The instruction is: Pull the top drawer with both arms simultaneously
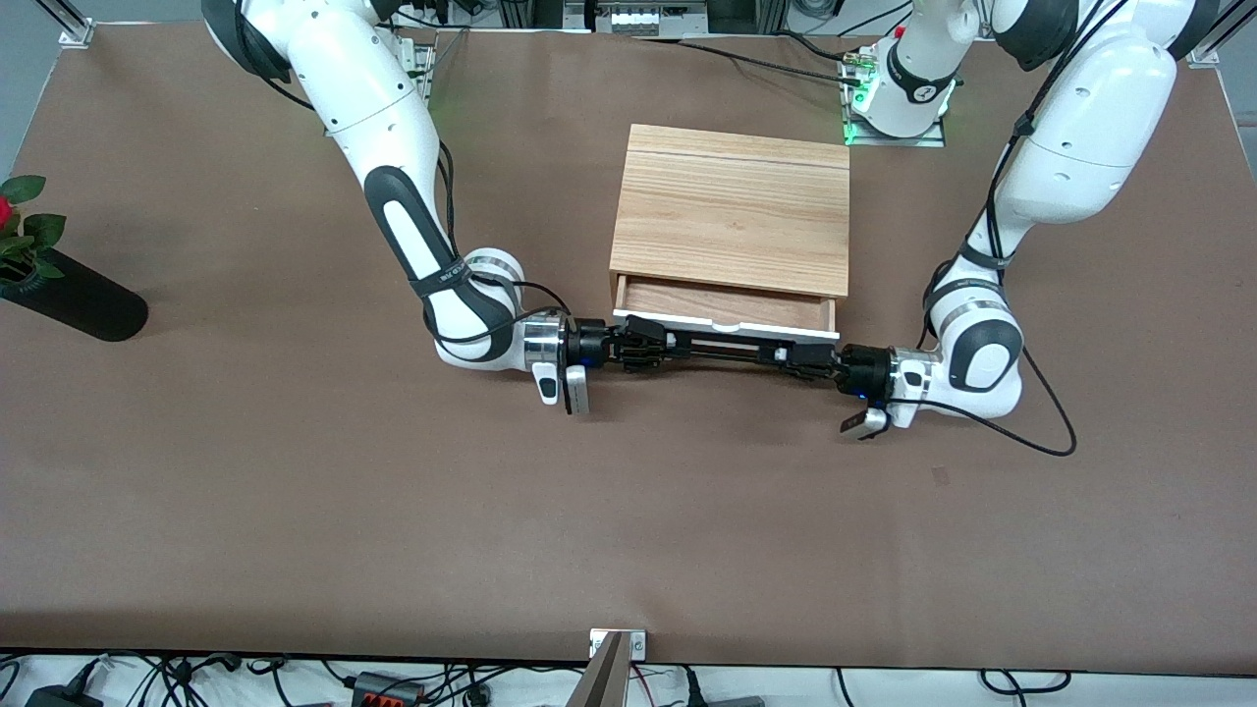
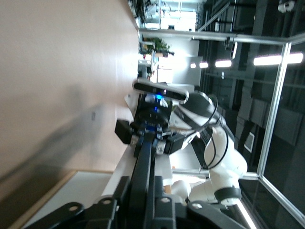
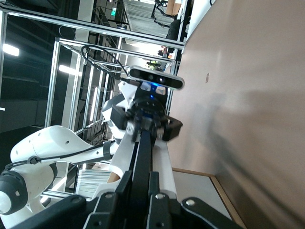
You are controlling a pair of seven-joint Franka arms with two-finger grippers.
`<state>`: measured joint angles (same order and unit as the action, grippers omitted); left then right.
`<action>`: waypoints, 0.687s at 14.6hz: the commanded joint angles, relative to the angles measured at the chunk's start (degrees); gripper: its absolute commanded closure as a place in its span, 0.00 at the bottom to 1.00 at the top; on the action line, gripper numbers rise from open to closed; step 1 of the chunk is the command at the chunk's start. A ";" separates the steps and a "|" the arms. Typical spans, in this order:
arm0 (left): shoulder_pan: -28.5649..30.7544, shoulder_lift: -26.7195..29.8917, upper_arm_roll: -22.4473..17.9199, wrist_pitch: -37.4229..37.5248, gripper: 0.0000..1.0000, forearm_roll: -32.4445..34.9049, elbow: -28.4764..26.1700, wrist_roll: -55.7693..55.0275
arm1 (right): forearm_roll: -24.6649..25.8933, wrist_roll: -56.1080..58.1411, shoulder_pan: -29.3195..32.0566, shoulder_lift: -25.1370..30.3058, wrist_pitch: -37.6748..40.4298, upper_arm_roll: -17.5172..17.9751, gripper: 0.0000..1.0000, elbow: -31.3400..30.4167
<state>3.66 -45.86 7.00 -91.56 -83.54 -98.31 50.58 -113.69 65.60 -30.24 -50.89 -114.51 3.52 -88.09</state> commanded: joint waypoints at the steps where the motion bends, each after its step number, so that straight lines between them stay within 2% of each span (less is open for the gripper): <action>1: 2.14 0.25 -0.24 1.92 0.00 -1.10 2.95 -2.24 | 0.31 0.32 0.53 0.96 1.31 -0.35 0.91 -1.39; 2: 2.23 0.25 -0.24 2.00 0.00 -1.10 2.95 -2.24 | 0.57 0.49 0.53 0.96 1.40 -0.35 0.70 -1.39; 3: 2.31 0.25 -0.24 2.00 0.00 -1.01 2.95 -2.24 | 0.66 0.41 0.62 0.96 1.40 -0.35 0.44 -1.39; 4: 2.31 0.25 -0.24 2.00 0.00 -1.01 2.95 -2.24 | 0.57 0.32 0.62 1.05 1.31 -0.35 0.29 -1.39; 6: 2.23 0.25 -0.24 2.00 0.00 -1.01 2.95 -2.24 | 0.48 -0.30 0.70 1.31 1.22 -0.35 0.14 -1.39; 7: 2.40 0.42 -0.24 2.00 0.00 -1.01 2.95 -2.33 | 0.48 -0.30 0.71 1.32 0.87 -0.35 0.11 -1.39; 9: 2.75 0.95 -0.41 2.00 0.00 -0.05 3.73 -3.03 | 0.57 -0.21 0.97 1.32 0.69 -0.44 0.12 -1.39; 10: 2.84 1.04 -0.50 2.00 0.00 2.83 5.56 -3.82 | 0.83 -0.04 1.84 1.32 0.69 -0.53 0.12 -1.39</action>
<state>6.26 -45.74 6.80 -90.01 -83.30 -95.02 48.83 -113.47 65.61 -29.75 -50.67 -114.07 2.91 -88.43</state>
